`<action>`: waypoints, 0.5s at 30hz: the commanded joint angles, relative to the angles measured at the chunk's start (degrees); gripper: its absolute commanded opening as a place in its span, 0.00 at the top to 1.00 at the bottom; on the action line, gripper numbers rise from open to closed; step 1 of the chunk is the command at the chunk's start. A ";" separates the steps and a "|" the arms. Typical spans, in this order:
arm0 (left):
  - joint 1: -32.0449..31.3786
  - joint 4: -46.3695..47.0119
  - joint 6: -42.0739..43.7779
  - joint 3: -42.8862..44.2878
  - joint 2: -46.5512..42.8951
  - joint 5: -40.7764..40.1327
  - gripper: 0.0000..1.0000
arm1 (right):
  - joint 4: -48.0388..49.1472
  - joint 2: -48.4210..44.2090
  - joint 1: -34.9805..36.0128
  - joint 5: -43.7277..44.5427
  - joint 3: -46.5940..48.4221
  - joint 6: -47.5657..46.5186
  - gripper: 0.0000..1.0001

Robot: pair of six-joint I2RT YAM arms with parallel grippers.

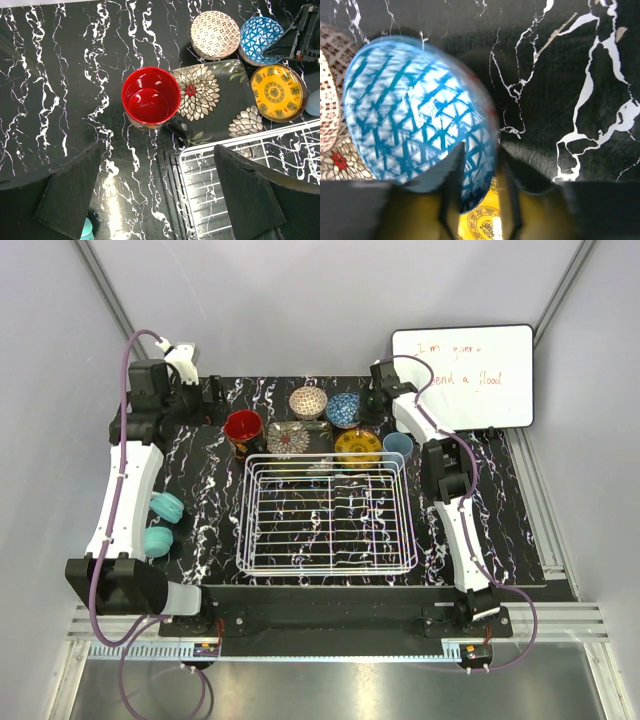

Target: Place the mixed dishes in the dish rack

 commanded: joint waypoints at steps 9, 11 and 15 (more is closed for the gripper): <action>0.17 1.74 0.87 -2.76 -1.93 -1.23 0.01 | 1.41 -2.12 0.72 1.70 1.24 -2.62 1.00; 0.26 1.83 0.96 -3.82 -1.84 -1.41 0.01 | 0.97 -3.70 0.81 2.58 2.03 -3.32 1.00; 0.26 2.09 1.57 -5.31 -1.75 -1.85 0.01 | -0.96 -7.04 0.90 4.86 5.10 -4.64 1.00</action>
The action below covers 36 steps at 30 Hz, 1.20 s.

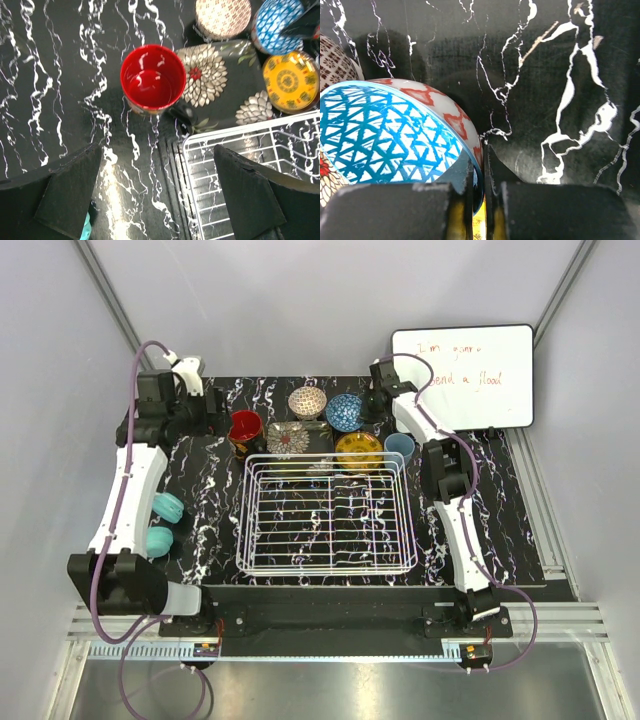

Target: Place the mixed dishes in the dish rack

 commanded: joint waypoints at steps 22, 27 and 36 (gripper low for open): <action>0.61 4.58 3.93 -5.34 -1.47 3.14 0.01 | -10.14 -44.26 11.94 22.09 -18.51 -8.48 1.00; 0.61 4.49 3.66 -4.63 -1.64 3.14 0.01 | -15.29 -53.52 16.89 39.60 -26.57 -8.69 1.00; 0.61 4.58 3.22 -5.42 -2.52 3.66 0.01 | -37.61 -53.11 24.26 61.31 -30.71 5.17 1.00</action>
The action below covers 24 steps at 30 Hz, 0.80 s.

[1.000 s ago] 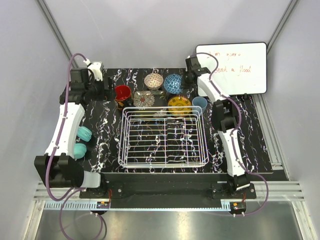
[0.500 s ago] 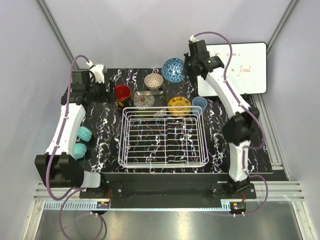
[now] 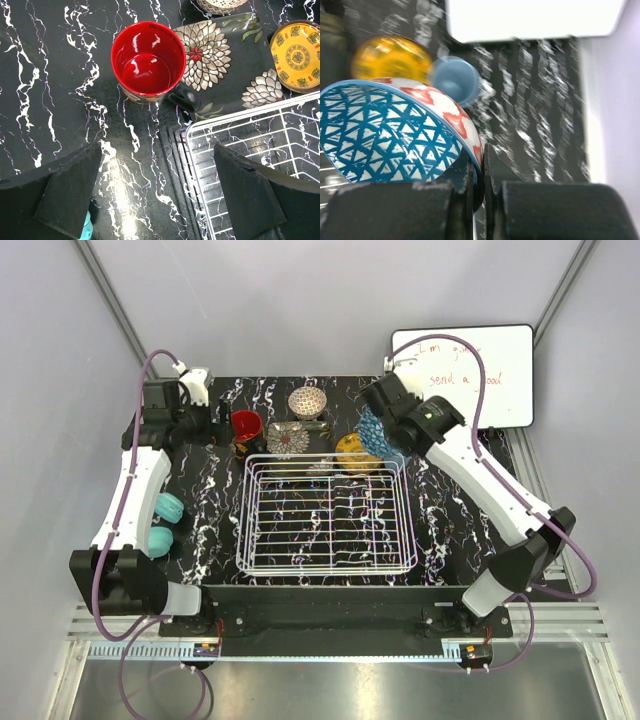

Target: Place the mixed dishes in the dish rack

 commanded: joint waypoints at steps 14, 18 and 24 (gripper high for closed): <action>0.28 2.74 -0.65 -1.63 -4.39 0.42 0.01 | -31.56 14.98 10.71 19.43 -0.58 26.91 1.00; 0.28 2.74 -0.82 -2.24 -4.04 0.69 0.01 | -31.65 13.49 10.98 19.25 -4.88 27.36 1.00; 0.37 2.74 -1.09 -2.33 -3.86 1.30 0.01 | -31.47 11.03 11.07 16.00 -12.78 27.88 1.00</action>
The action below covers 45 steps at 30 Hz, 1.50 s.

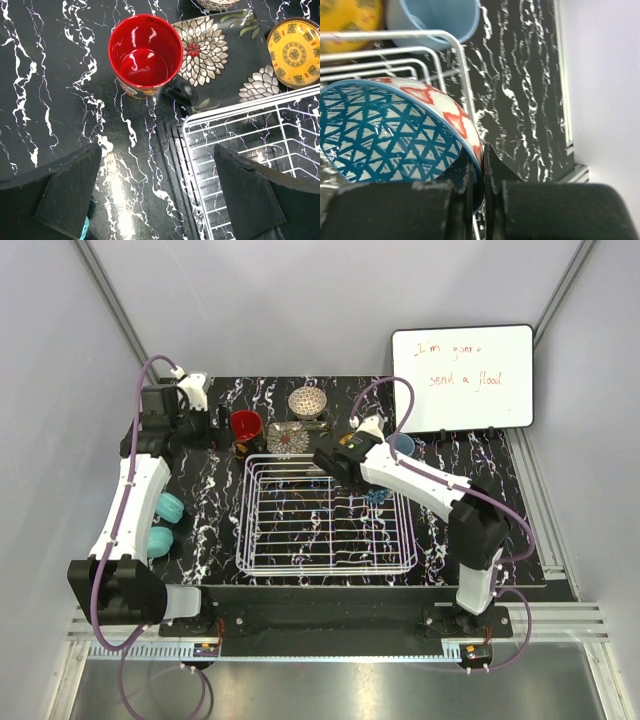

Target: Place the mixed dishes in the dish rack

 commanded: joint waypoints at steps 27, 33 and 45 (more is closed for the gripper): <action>0.35 3.47 -0.94 -1.97 -0.78 2.93 0.01 | -16.21 7.06 6.66 -1.02 -2.96 -0.79 0.86; 0.26 3.82 -0.85 -2.32 -0.60 2.84 0.01 | -16.13 8.56 7.72 -1.01 -0.24 -1.67 0.29; 0.35 4.17 0.73 -3.47 0.72 1.96 0.01 | -16.13 0.31 7.72 -0.76 16.79 -7.82 0.00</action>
